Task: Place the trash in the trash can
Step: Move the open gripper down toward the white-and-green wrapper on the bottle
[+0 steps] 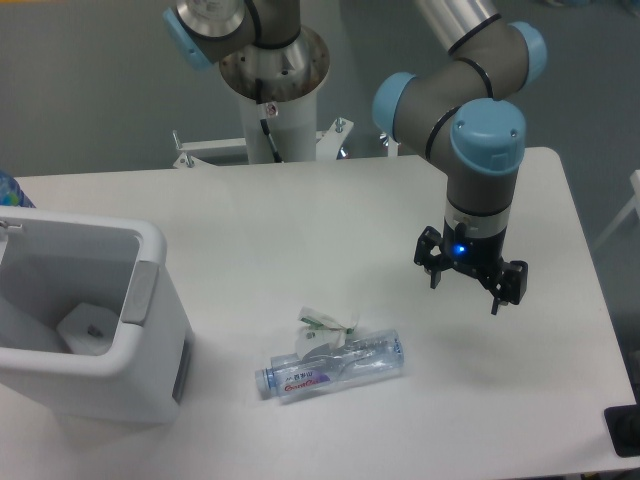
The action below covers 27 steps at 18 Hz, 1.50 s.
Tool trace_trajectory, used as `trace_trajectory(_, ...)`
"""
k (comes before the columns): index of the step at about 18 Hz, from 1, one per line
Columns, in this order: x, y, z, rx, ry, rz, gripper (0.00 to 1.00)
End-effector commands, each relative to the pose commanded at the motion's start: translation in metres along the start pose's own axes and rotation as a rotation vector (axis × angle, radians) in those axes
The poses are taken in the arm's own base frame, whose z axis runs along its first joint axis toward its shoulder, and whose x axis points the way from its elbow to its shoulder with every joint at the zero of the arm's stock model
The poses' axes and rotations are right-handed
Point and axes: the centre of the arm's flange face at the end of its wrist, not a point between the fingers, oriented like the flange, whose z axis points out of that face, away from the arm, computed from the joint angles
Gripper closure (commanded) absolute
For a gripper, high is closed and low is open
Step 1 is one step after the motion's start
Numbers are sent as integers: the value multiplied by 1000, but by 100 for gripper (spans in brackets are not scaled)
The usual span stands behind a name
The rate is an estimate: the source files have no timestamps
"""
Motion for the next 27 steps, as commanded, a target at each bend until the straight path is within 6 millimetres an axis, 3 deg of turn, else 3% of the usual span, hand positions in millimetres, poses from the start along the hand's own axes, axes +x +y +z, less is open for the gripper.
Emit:
trace_trajectory(5, 8, 0, 1, 5, 10, -4, 0)
trace_trajectory(8, 28, -2, 15, 15, 55, -2, 0)
trace_trajectory(11, 64, -24, 19, 36, 66, -17, 0)
trace_trajectory(14, 92, -54, 25, 40, 88, -6, 0)
trace_trajectory(18, 122, -78, 33, 39, 115, 54, 0)
trace_trajectory(27, 141, -102, 54, 34, 149, 108, 0)
